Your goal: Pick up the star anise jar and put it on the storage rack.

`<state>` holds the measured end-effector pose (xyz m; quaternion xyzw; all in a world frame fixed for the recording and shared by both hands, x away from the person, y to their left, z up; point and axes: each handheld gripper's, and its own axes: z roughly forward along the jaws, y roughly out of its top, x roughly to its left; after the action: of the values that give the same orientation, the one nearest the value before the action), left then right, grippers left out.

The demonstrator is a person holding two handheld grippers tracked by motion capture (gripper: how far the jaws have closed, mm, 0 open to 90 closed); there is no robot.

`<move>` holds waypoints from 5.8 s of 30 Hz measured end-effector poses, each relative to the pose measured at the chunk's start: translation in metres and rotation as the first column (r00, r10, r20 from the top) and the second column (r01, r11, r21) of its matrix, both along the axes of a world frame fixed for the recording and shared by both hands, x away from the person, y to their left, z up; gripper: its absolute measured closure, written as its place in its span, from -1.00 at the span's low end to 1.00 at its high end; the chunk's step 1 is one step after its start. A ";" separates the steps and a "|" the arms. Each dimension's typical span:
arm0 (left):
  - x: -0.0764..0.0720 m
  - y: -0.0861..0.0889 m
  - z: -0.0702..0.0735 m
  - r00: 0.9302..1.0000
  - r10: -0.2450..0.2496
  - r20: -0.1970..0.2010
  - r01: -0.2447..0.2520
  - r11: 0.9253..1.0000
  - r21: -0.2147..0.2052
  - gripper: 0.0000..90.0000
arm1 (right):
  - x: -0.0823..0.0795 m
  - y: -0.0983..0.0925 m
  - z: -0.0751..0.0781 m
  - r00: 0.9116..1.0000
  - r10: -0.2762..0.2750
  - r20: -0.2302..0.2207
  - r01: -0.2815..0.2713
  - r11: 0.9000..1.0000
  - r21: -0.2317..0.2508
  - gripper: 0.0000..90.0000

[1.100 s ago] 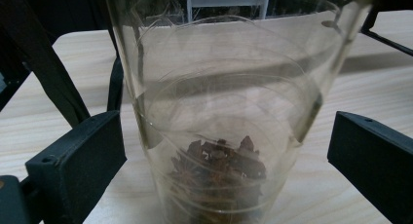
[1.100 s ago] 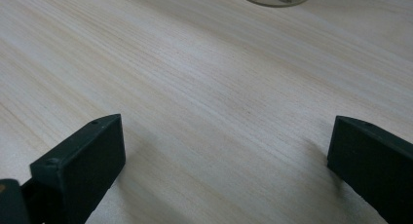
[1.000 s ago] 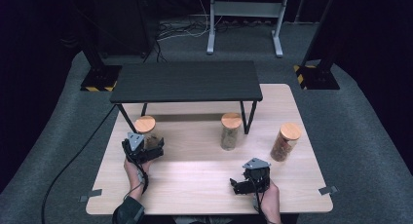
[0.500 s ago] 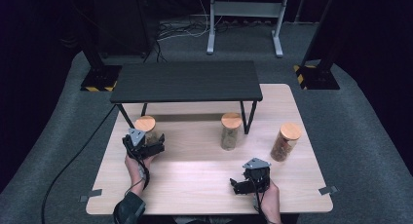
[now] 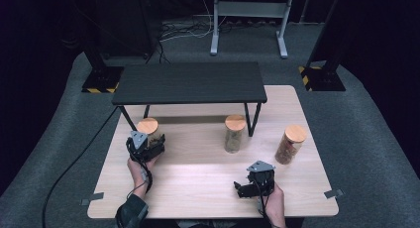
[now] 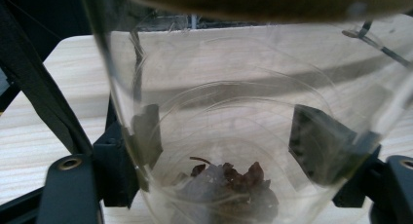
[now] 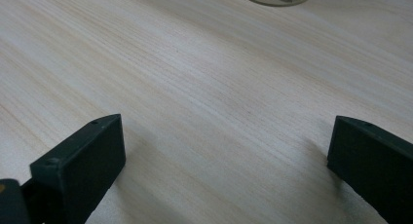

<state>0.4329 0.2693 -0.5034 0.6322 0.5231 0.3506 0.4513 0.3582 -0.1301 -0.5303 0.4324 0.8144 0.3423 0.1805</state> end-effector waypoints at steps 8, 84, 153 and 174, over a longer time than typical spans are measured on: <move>0.000 0.002 -0.001 1.000 -0.021 0.016 0.021 1.000 0.012 -0.45 | 0.000 0.000 0.000 1.000 -0.003 -0.001 0.003 1.000 0.003 -1.00; -0.011 0.019 0.061 0.978 -0.203 0.050 0.204 0.979 -0.016 -0.45 | 0.001 0.000 0.000 1.000 -0.007 -0.001 0.007 1.000 -0.001 -1.00; -0.012 0.019 0.133 0.956 -0.286 0.071 0.287 0.958 0.001 -0.45 | 0.002 0.000 0.000 1.000 -0.011 0.000 0.011 1.000 -0.002 -1.00; -0.010 0.020 0.155 0.948 -0.311 0.064 0.311 0.950 0.011 -0.45 | 0.002 0.000 0.000 1.000 -0.011 0.000 0.011 1.000 -0.002 -1.00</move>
<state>0.4229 0.2890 -0.3485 0.6954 0.4018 0.2957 0.5172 0.3597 -0.1299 -0.5304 0.4365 0.8125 0.3404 0.1830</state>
